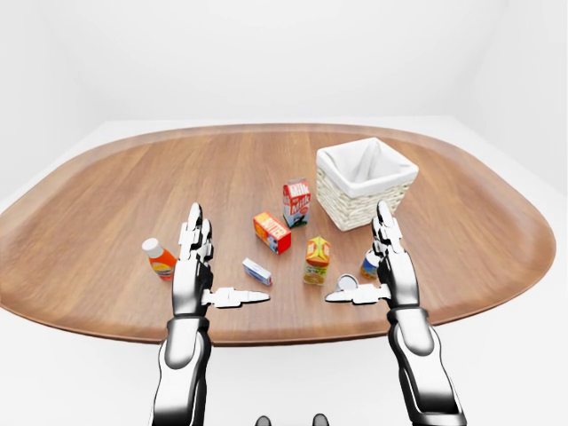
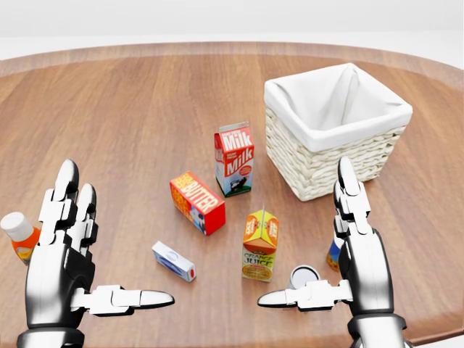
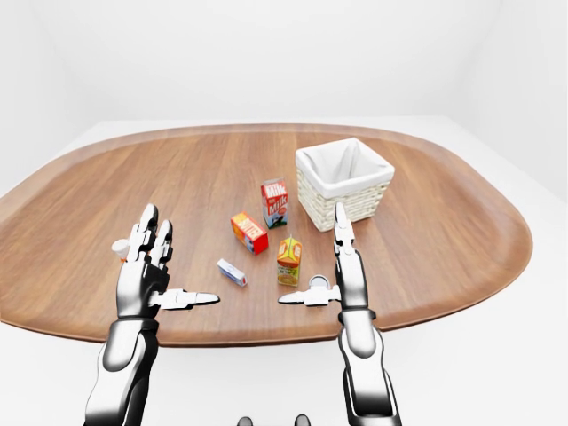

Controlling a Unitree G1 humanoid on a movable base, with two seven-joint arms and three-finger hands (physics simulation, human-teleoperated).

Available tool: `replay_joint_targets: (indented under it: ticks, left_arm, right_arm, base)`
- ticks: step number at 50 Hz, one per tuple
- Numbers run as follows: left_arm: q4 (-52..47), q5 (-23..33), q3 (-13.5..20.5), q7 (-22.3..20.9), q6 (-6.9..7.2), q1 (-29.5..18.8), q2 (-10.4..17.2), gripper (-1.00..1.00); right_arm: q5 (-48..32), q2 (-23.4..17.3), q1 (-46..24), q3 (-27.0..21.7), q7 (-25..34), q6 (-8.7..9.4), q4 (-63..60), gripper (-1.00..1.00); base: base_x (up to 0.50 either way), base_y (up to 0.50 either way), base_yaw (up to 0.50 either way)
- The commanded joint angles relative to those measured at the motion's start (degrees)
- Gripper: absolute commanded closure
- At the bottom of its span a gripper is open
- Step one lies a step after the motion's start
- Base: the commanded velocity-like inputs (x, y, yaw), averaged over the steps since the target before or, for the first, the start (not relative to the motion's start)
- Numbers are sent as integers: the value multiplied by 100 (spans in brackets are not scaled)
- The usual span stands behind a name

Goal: Pick up the alphabet soup and the tomato sauce, and put them in the basket.

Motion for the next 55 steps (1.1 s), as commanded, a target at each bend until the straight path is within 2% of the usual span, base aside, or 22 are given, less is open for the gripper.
replay_joint_targets:
  ticks: [1,55]
  left_arm:
    - [14,3,-1,-1,0,-8,0,-100]
    - [4,-33,12,-6,0,-16,3,-100]
  right_arm:
    - [3,-1,-1,-5,3,0,8,-100]
    - [3,3,-19,-2,3,0,22,-100]
  base:
    - [19,0,0]
    - [20,0,0]
